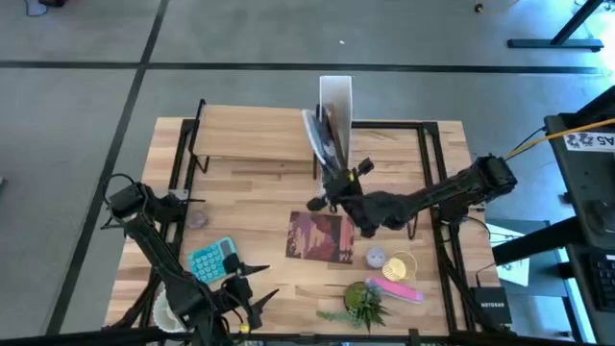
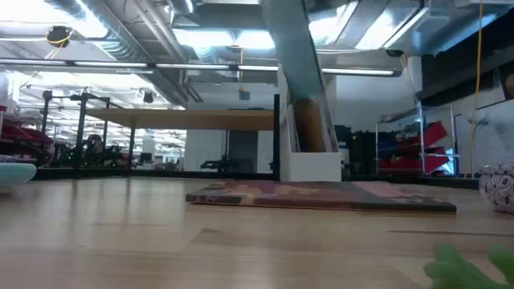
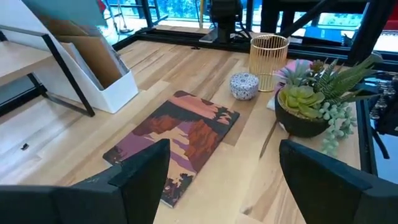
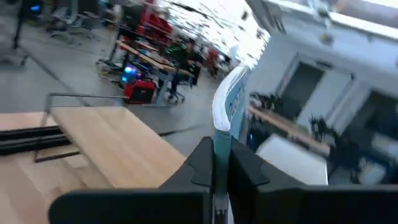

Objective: Stock shelves
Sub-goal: Remove the blue book from the book organizer

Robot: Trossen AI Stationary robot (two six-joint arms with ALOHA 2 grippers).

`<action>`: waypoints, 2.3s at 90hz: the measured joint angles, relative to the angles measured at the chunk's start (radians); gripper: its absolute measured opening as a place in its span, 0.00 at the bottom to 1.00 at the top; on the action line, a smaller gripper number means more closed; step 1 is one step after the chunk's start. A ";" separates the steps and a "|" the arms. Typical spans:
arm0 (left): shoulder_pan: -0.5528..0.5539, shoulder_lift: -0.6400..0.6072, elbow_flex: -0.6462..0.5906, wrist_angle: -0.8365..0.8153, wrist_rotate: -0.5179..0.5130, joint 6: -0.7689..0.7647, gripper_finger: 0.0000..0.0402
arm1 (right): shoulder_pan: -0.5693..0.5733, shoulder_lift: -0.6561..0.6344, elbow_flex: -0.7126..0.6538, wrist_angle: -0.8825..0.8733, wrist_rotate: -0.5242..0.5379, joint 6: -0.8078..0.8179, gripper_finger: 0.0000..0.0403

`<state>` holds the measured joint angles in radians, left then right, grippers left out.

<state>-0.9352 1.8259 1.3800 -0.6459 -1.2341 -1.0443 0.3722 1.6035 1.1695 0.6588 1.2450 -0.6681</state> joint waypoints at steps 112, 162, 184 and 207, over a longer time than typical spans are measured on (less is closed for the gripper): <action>0.037 0.001 0.002 -0.049 0.021 -0.040 0.70 | 0.250 0.374 0.359 -1.606 -0.445 1.184 0.00; 0.041 0.008 -0.046 -0.417 0.236 -0.483 0.70 | 0.109 0.623 0.672 -1.549 -0.628 1.183 0.02; 0.047 0.008 -0.284 -0.270 0.292 -0.689 0.70 | 0.104 0.637 0.670 -1.371 -0.702 1.107 0.02; 0.074 0.007 -0.523 0.220 0.296 -0.602 0.70 | 0.104 0.670 0.668 -1.241 -0.707 1.089 0.08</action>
<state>-0.8615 1.8331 0.8572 -0.4258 -0.9380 -1.6467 0.4764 2.2731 1.8374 -0.5819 0.5382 0.4209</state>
